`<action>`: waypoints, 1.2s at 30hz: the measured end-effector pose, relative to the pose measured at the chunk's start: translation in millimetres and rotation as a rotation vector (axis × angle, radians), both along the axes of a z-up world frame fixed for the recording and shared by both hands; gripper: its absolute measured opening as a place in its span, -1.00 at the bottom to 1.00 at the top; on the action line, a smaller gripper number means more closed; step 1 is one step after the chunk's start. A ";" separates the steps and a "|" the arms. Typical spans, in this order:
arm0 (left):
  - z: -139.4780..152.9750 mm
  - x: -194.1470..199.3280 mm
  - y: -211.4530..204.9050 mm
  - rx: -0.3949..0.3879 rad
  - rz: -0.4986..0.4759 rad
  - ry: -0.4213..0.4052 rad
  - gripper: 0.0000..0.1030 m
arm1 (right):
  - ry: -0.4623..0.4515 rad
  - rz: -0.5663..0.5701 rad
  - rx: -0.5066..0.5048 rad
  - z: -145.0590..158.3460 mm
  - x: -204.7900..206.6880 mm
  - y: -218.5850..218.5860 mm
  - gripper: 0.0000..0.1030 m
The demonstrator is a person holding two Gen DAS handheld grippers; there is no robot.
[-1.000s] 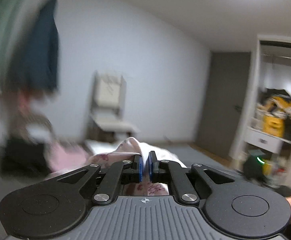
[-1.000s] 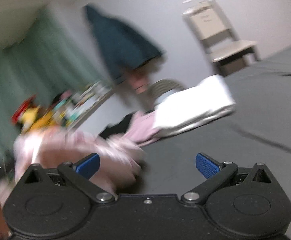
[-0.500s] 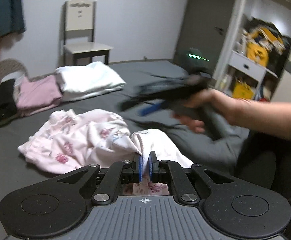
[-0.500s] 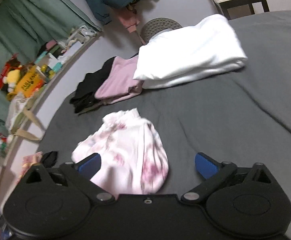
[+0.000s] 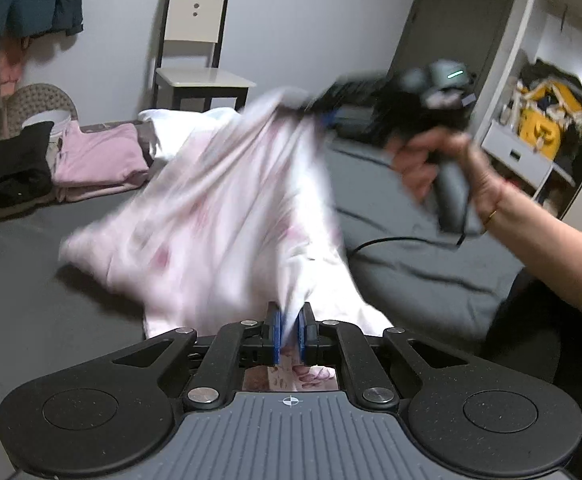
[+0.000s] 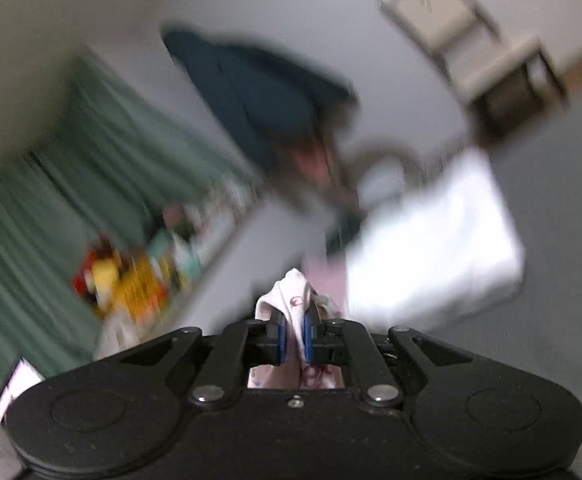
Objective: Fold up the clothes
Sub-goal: 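Lift the pink floral garment with the left gripper and drop it onto the bed, then grasp the garment's elastic waistband with the right gripper while the left gripper releases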
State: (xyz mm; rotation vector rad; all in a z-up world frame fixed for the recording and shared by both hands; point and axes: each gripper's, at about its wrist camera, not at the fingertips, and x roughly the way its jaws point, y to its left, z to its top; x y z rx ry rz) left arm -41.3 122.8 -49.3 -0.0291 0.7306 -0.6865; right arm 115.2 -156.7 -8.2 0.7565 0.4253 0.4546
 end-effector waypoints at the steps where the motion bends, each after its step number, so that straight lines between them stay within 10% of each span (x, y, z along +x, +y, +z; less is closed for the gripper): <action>1: 2.6 1.8 -0.9 -0.011 0.013 -0.005 -0.63 | -0.046 -0.043 0.003 21.2 -5.0 -13.1 -0.83; 6: 17.5 2.6 -1.7 -0.081 0.083 -0.063 0.83 | -0.211 -0.197 -0.096 131.1 -12.9 -55.2 -0.83; 12: 34.2 1.0 -1.7 -0.179 0.149 -0.131 0.89 | -0.454 -0.140 -0.296 226.3 -40.4 -25.1 -0.83; 17: 36.5 -3.0 -5.2 -0.195 0.142 -0.135 0.89 | -0.304 0.145 -0.370 169.7 -36.6 50.2 -0.82; 26: 15.7 4.5 18.9 -0.188 0.201 -0.068 0.90 | 0.273 0.358 -0.414 -103.4 -67.7 140.5 -0.64; 29: 4.8 11.0 20.7 -0.167 0.200 -0.031 0.90 | 0.282 0.346 -0.393 -118.0 -93.1 149.9 0.05; 36: -3.9 7.9 -9.9 -0.015 0.059 -0.111 0.90 | 0.199 0.262 -0.514 -62.1 -132.6 103.7 0.35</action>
